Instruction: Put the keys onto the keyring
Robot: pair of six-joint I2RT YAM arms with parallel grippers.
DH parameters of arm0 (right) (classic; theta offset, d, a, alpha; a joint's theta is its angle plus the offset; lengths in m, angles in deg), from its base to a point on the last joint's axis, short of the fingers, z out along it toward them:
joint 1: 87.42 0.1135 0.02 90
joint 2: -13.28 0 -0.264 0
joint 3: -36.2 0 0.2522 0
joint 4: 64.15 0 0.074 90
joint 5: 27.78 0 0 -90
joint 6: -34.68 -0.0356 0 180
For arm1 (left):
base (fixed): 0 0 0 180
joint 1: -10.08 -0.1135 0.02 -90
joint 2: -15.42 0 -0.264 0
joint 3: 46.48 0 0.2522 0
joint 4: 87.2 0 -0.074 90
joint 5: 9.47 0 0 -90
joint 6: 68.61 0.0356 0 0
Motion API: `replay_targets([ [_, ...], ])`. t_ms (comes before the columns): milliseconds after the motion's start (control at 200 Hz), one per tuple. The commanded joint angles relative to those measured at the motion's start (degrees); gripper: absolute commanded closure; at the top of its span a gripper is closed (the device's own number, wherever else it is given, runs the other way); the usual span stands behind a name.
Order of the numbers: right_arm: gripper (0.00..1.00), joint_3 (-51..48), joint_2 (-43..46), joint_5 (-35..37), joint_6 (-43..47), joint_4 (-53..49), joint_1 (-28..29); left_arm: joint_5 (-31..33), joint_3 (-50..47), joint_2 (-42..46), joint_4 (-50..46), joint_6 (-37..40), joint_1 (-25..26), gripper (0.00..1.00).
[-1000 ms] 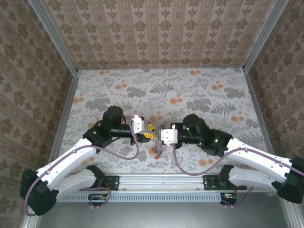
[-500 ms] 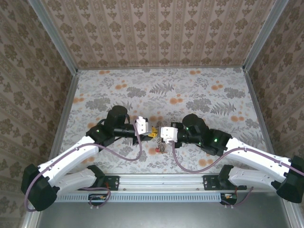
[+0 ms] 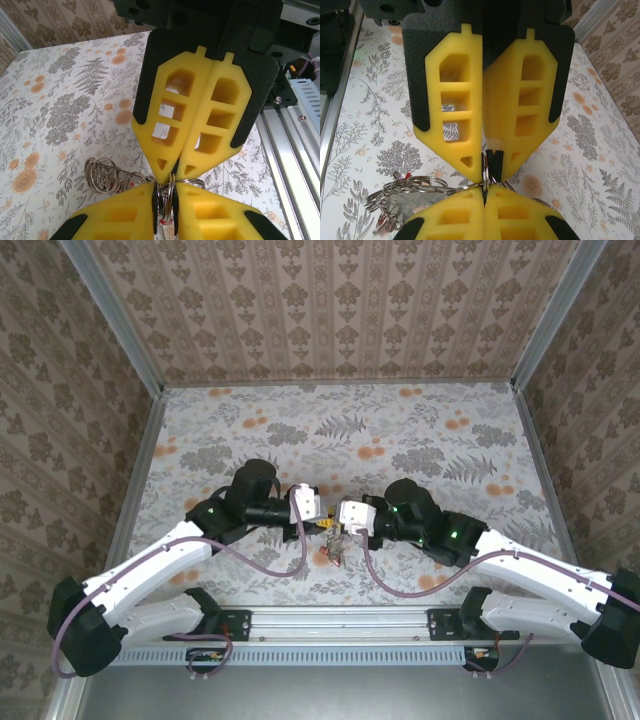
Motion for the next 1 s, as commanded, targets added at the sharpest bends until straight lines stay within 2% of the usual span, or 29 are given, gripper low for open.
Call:
replay_targets([
  [0,1.00,0.60,1.37,-2.33,-1.99,11.37,0.35,1.52,1.12,-1.00,-2.57,1.66,0.93,0.83],
  [130,1.00,0.40,1.44,-2.39,-2.29,11.69,0.27,1.87,1.25,-0.49,-2.93,2.69,0.96,1.00],
  [310,1.00,-1.91,2.78,-5.74,-3.91,14.55,-0.96,1.09,1.64,0.22,-2.29,3.67,0.99,1.00],
  [395,0.90,-5.18,5.02,-8.85,-7.22,18.31,-3.48,0.30,-0.18,2.24,3.24,0.94,0.37,1.00],
  [620,0.71,-10.99,9.45,-14.24,-15.36,25.31,-8.28,-10.21,-4.35,6.34,18.60,-9.56,-4.21,1.00],
  [690,0.71,-11.53,9.53,-15.58,-16.32,25.93,-8.88,-11.76,-5.17,6.79,21.23,-11.25,-5.03,1.00],
  [810,0.77,-11.84,8.98,-17.16,-17.92,28.00,-9.23,-13.32,-5.94,6.88,25.06,-13.77,-5.53,1.00],
  [995,0.76,-10.52,6.99,-19.03,-18.25,28.66,-9.30,-15.12,-6.37,6.51,28.76,-16.32,-5.46,1.00],
])
